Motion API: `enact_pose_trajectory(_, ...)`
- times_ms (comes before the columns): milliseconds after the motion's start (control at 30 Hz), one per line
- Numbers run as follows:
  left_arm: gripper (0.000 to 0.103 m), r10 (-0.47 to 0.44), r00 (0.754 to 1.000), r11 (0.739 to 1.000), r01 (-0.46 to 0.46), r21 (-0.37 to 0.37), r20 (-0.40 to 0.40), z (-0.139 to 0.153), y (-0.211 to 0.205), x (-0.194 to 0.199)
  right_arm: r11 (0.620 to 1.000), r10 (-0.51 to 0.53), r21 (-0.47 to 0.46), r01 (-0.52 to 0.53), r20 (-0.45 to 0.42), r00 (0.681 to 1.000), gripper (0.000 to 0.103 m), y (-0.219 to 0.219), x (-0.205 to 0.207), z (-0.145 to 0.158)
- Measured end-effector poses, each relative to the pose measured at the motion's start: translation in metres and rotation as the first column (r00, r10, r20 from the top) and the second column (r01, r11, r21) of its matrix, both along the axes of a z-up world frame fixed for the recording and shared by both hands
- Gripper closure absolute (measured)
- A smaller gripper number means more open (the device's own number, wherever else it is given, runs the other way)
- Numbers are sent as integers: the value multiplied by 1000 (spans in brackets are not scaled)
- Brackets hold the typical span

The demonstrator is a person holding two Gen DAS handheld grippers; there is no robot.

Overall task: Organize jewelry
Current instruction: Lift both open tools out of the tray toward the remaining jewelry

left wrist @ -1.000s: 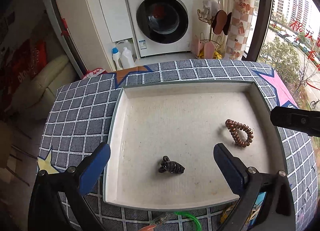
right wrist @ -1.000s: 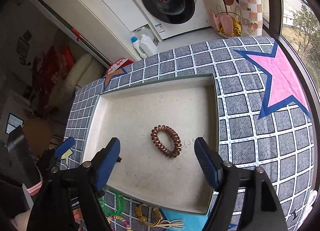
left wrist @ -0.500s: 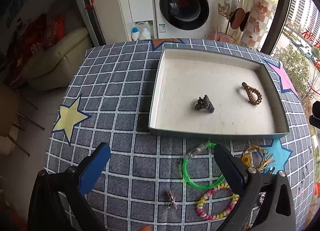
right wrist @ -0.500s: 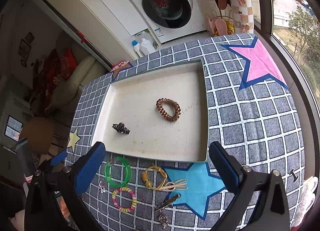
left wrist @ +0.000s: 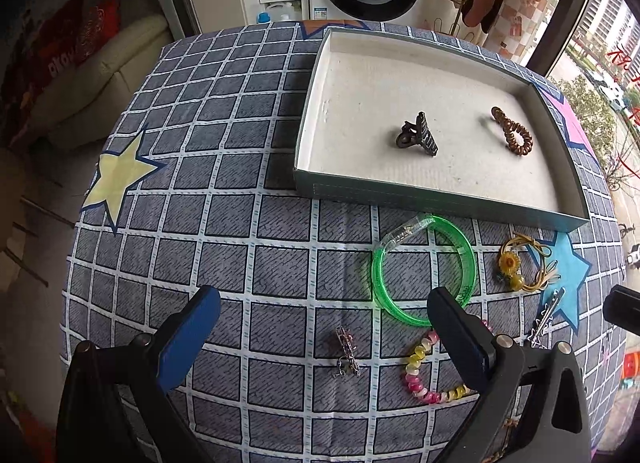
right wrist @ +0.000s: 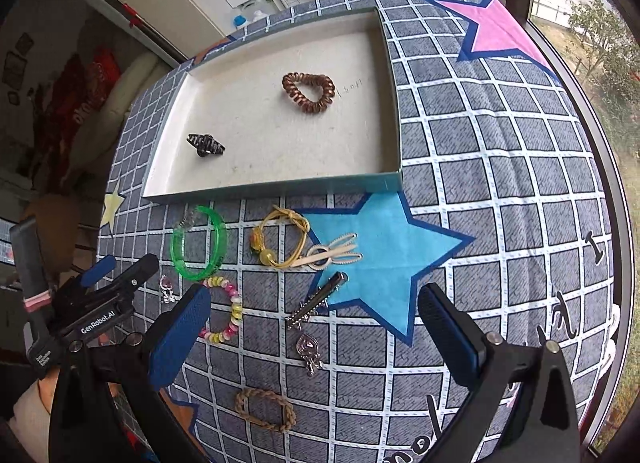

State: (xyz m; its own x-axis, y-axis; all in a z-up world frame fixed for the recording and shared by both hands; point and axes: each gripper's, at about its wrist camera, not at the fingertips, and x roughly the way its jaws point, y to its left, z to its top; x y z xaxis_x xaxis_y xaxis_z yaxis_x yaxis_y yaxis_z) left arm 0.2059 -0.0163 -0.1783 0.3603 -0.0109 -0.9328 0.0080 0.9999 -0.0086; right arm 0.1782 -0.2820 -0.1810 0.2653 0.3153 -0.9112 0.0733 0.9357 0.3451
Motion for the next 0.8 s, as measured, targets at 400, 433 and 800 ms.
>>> enact_pose_trajectory(400, 0, -6, 998, 1000, 4, -21, -55, -17, -5, 16, 997, -32, -73, 29, -47, 998, 0, 2, 5, -20)
enact_pose_trajectory(433, 0, -1, 998, 1000, -1, -25, -61, -19, -5, 18, 997, -32, -73, 28, -49, 998, 0, 3, 7, -21)
enact_pose_trajectory(800, 0, -49, 997, 999, 50, 8, -51, -25, -20, 40, 993, 18, -113, -25, -66, 998, 7, 23, 39, -37)
